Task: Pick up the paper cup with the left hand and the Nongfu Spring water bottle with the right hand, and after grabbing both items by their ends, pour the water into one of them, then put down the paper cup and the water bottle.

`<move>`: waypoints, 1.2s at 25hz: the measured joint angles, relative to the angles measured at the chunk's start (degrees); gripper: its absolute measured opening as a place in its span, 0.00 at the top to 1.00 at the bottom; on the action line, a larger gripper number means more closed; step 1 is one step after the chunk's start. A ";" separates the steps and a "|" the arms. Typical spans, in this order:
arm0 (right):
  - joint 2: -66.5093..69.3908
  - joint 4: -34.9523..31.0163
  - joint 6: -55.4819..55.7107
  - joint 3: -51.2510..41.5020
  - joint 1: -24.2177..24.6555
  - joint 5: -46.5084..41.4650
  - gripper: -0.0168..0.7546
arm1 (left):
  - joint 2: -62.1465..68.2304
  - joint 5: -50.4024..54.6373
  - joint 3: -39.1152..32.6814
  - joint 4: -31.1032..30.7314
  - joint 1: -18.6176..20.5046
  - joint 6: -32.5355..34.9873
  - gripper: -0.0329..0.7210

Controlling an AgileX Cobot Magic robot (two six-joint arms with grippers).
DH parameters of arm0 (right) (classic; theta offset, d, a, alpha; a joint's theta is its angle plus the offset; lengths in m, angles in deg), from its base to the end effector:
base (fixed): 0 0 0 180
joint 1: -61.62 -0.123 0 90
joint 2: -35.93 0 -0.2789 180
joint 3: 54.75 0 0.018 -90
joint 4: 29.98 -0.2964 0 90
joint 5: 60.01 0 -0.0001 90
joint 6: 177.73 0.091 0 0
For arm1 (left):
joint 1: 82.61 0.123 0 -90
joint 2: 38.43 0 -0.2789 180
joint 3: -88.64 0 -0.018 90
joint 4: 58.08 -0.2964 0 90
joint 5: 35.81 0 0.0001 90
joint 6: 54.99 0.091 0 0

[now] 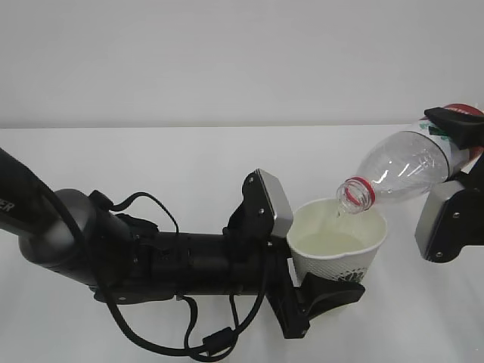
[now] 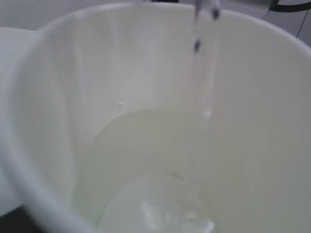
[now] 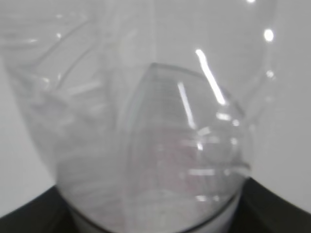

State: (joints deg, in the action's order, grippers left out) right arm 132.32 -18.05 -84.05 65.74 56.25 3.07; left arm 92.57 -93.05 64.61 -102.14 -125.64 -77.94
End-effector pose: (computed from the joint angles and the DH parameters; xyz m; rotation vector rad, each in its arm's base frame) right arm 0.2551 0.0408 0.1317 -1.3883 1.0240 -0.9937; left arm 0.2525 -0.3085 0.0509 1.1760 1.5422 -1.0346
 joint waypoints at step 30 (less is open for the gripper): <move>0.00 -0.90 -1.88 0.00 0.00 0.17 0.37 | 0.11 0.10 0.00 0.00 0.00 0.00 0.26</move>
State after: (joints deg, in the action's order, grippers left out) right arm 132.32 -18.95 -85.93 65.74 56.25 3.24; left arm 92.68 -92.95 64.61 -102.14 -125.64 -77.94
